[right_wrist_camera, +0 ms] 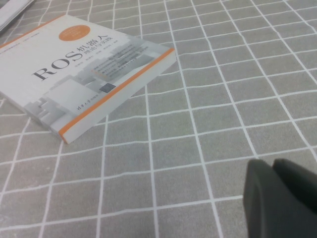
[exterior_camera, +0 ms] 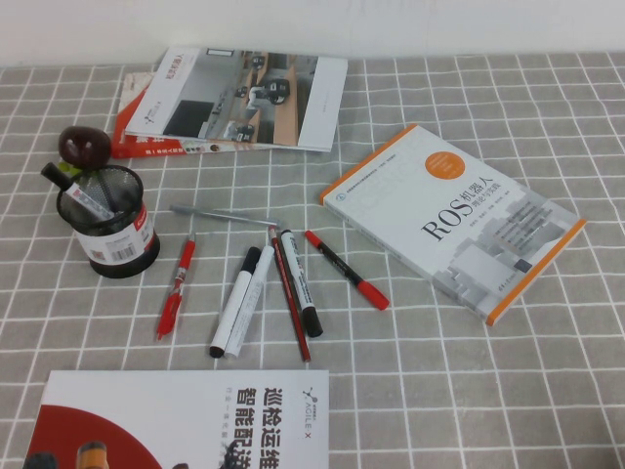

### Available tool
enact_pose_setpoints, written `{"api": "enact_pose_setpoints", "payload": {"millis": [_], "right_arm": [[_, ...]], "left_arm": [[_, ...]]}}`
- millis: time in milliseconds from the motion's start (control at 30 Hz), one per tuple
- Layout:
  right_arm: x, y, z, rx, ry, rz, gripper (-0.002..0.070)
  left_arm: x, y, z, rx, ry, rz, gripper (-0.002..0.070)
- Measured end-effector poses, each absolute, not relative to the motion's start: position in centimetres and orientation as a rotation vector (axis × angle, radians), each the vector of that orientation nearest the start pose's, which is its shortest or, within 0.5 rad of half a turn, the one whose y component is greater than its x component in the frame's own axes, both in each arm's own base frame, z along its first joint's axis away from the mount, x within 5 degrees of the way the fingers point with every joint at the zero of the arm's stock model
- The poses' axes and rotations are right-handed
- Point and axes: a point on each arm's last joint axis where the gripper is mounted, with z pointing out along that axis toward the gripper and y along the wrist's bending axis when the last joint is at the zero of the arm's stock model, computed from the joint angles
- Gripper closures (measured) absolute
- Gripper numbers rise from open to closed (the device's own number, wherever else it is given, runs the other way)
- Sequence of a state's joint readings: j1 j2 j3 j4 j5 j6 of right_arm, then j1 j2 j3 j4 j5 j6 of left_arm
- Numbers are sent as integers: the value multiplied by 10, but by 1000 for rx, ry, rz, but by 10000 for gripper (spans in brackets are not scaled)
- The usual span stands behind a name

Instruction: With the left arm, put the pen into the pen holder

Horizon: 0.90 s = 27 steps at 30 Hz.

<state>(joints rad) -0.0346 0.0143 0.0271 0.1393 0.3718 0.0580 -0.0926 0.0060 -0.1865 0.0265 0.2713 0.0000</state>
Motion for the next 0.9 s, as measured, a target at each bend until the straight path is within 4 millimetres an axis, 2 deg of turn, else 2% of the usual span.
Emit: {"api": "enact_pose_setpoints", "payload": {"millis": [433,733,900], "right_arm": [[54,3,170,176,1888,152,691],[54,3,170,176,1888,152,692],[54,3,170,176,1888,152,691]], "left_arm": [[55,-5,186,44,1731,-104,678],[52,-5,173,62,1861,-88,678],[52,-5,172,68,1872,-82,678]]}}
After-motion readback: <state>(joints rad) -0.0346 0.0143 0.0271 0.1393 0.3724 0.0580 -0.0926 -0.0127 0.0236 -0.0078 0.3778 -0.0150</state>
